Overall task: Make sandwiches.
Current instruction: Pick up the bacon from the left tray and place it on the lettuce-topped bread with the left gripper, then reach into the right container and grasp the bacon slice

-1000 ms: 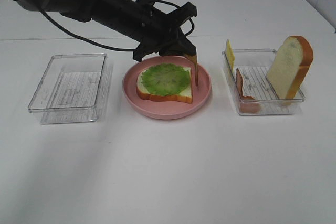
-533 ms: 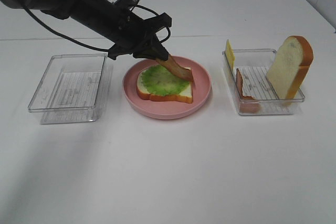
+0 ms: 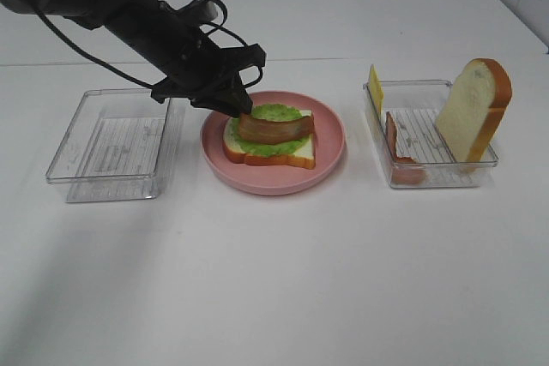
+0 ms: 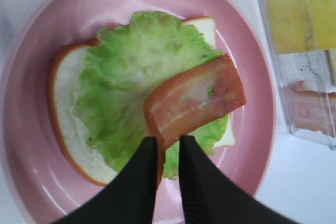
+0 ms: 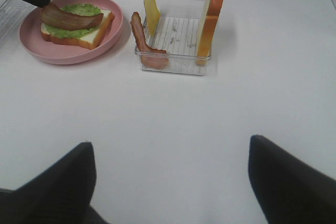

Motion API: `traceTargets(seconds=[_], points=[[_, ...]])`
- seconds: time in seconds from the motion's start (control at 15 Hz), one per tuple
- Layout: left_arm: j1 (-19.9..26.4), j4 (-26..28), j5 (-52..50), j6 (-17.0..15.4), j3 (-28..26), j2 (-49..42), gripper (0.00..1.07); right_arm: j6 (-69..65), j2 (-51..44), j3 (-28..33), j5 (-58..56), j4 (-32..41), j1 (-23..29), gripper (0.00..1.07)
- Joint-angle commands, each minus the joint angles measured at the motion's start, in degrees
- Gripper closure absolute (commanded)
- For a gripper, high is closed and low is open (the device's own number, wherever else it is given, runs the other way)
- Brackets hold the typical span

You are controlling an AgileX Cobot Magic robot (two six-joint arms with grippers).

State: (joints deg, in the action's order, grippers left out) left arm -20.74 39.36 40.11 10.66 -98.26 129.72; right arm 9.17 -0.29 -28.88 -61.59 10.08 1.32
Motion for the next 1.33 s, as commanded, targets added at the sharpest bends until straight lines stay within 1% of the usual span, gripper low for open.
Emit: traceTargets(seconds=[0.07, 0.13, 0.2, 0.27, 0.33, 0.47, 0.53, 0.67, 0.8, 0.87, 0.93, 1.0, 1.07, 1.13, 1.27, 1.33], points=[[0.06, -3.38, -2.12, -4.58, -0.23, 0.0, 0.64, 0.52, -0.92, -0.06, 0.57, 0.17, -0.23, 0.31], [0.06, -3.9, -2.18, -5.79, -0.23, 0.0, 0.48, 0.52, -0.92, -0.06, 0.57, 0.17, -0.23, 0.31], [0.06, -4.47, -1.83, -6.02, -0.23, -0.06, 0.35, 0.52, -0.92, -0.06, 0.57, 0.17, -0.23, 0.31], [0.06, -5.5, -0.86, -6.02, -0.23, -0.63, 0.24, 0.52, -0.92, -0.06, 0.57, 0.17, -0.23, 0.31], [0.06, -7.1, 1.09, -6.02, -0.23, -2.35, 0.21, 0.52, -0.92, -0.06, 0.57, 0.17, -0.23, 0.31], [0.06, -11.86, 3.27, -6.59, -0.23, -6.07, 0.21, 0.52, -0.92, -0.06, 0.57, 0.17, -0.23, 0.31], [0.06, -15.24, 4.87, -8.88, -0.23, -8.48, 0.21, 0.52, -0.92, -0.06, 0.57, 0.17, -0.23, 0.31], [0.06, -22.06, 10.08, -15.47, -0.23, -13.24, 0.21, 0.52, -0.92, -0.06, 0.57, 0.17, -0.23, 0.31], [0.06, -30.83, 17.59, -21.31, -0.23, -18.11, 0.21, 0.52, -0.92, -0.06, 0.57, 0.17, -0.23, 0.31], [0.06, -32.31, 19.31, -22.23, -0.23, -19.25, 0.21, 0.52, -0.92, -0.06, 0.57, 0.17, -0.23, 0.31], [0.06, -35.7, 24.92, -22.92, -0.23, -22.29, 0.22, 0.52, -0.92, -0.06, 0.57, 0.17, -0.23, 0.31], [0.06, -36.73, 26.64, -22.92, -0.23, -23.15, 0.22, 0.52, -0.92, -0.06, 0.57, 0.17, -0.23, 0.31], [0.06, -39.36, 32.43, -22.75, -0.23, -26.07, 0.22, 0.52, -0.92, -0.06, 0.57, 0.17, -0.23, 0.31], [0.06, -40.45, 33.63, -22.57, 0.29, -28.48, 0.22, 0.52, -0.92, -0.06, 0.57, 0.17, -0.23, 0.31], [-0.11, -40.28, 33.58, -22.29, 3.72, -34.66, 0.22, 0.52, -0.92, -0.06, 0.57, 0.17, -0.23, 0.31], [-0.11, -40.16, 33.58, -22.29, 4.76, -36.1, 0.22, 0.52, -0.92, -0.06, 0.57, 0.17, -0.23, 0.31]])
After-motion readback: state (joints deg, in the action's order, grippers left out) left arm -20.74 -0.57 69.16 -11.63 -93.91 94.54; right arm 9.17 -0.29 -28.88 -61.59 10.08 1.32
